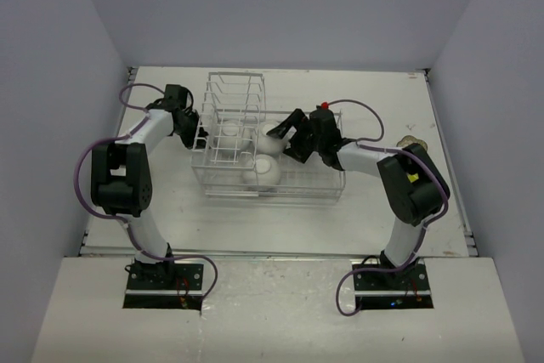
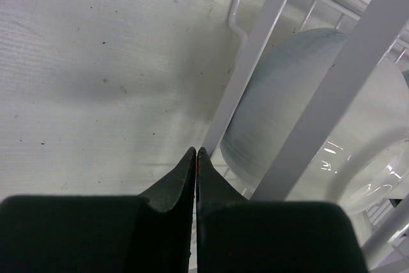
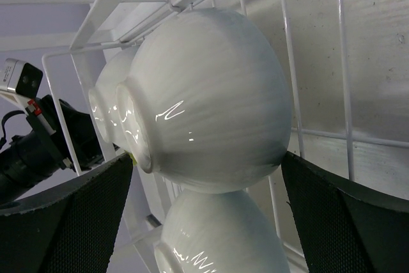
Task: Unload the bowls from the dish rack
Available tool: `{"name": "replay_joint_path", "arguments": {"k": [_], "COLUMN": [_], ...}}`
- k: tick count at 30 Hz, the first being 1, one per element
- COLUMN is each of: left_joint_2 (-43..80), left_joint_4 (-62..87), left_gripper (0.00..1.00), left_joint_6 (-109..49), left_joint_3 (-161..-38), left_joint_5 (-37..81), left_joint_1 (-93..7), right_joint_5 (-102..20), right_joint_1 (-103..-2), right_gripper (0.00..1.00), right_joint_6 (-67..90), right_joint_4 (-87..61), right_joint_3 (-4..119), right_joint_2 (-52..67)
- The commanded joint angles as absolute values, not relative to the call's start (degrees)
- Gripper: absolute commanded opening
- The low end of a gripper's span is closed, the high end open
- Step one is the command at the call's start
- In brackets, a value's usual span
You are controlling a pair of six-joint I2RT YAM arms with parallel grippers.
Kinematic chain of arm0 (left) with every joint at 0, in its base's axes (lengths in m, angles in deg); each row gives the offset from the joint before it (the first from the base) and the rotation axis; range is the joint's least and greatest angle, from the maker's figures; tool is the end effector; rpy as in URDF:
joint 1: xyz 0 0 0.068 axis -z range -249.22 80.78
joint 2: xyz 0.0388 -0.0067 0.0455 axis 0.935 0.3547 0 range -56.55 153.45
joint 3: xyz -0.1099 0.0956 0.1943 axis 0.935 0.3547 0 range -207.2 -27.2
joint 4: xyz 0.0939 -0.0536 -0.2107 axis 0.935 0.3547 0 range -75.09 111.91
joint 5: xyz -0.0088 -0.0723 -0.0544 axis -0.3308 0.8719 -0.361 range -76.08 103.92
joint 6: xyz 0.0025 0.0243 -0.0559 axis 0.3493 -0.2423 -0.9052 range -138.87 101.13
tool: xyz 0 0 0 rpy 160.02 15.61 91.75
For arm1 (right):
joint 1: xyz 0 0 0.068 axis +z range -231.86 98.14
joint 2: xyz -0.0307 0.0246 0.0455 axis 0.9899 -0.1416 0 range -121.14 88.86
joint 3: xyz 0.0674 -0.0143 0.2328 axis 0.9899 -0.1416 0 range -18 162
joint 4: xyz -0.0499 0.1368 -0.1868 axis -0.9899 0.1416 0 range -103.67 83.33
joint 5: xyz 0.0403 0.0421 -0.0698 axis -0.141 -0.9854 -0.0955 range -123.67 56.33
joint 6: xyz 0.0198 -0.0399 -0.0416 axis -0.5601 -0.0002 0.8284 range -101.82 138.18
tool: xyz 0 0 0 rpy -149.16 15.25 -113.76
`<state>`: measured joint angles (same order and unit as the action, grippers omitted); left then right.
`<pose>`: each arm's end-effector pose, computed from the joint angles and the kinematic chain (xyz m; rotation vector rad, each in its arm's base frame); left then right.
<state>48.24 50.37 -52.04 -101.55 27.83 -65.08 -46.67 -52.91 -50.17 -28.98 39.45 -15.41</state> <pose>0.3448 -0.0360 0.1717 -0.6256 2.7053 -0.5103 0.3203 0.1888 0.1590 0.6553 2.2769 1.1720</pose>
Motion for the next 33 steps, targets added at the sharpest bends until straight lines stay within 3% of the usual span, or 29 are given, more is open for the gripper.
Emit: {"name": "replay_joint_path", "arguments": {"k": [1, 19, 33], "left_joint_2": [49.3, 49.4, 49.3], "left_joint_4": [50.4, 49.7, 49.7], "left_gripper": [0.0, 0.0, 0.0], "left_joint_6": [-50.2, -50.4, -50.5], "left_joint_3": [-100.6, -99.0, -99.0], "left_joint_5": [29.8, 29.8, 29.7], "left_joint_1": [-63.9, -63.8, -63.8], "right_joint_5": [-45.9, -48.5, -53.6], "right_joint_1": [-52.9, -52.9, -52.9], "right_gripper": [0.98, 0.82, 0.82], "right_joint_6": [-49.4, -44.3, -45.7], "right_joint_4": [-30.5, -32.6, -41.8], "right_joint_3": [41.3, 43.3, 42.2], "right_joint_2": [-16.9, -14.2, -13.1]}}
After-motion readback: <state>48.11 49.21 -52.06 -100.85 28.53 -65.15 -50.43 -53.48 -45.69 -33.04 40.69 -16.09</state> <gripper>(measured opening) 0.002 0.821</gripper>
